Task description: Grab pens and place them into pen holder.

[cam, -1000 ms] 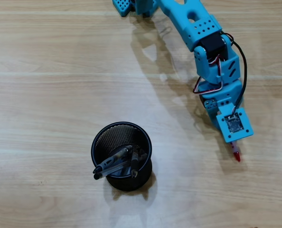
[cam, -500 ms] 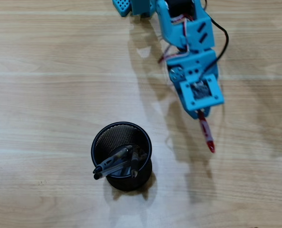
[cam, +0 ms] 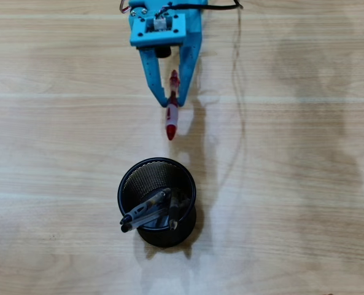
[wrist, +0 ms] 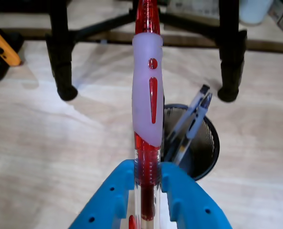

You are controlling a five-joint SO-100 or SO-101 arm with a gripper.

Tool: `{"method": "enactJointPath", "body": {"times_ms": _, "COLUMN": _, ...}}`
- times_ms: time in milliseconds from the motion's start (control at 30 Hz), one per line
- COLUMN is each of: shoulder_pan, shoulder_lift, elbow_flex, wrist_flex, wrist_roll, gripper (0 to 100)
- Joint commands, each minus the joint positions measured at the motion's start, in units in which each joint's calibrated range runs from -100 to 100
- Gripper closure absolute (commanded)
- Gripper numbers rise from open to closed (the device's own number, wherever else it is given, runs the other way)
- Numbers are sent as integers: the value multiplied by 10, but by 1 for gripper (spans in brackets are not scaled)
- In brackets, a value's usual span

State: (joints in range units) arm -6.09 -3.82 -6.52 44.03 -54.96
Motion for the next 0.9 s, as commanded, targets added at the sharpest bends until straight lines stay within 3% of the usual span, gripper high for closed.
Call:
{"method": "enactJointPath", "body": {"times_ms": 0, "shoulder_pan": 8, "shoulder_lift": -32, "elbow_flex": 36, "wrist_flex": -166, "wrist_roll": 4, "gripper": 98}}
{"method": "enactJointPath", "body": {"times_ms": 33, "shoulder_pan": 8, "shoulder_lift": -30, "elbow_flex": 63, "wrist_flex": -241, "wrist_roll": 4, "gripper": 98}}
{"method": "enactJointPath", "body": {"times_ms": 500, "shoulder_pan": 15, "shoulder_lift": 84, "elbow_flex": 175, "wrist_flex": -740, "wrist_roll": 2, "gripper": 98}}
{"method": "enactJointPath", "body": {"times_ms": 667, "shoulder_pan": 23, "shoulder_lift": 134, "elbow_flex": 176, "wrist_flex": -825, "wrist_roll": 1, "gripper": 98}}
{"method": "enactJointPath", "body": {"times_ms": 867, "shoulder_pan": 28, "shoulder_lift": 191, "elbow_flex": 176, "wrist_flex": -835, "wrist_roll": -1, "gripper": 98}}
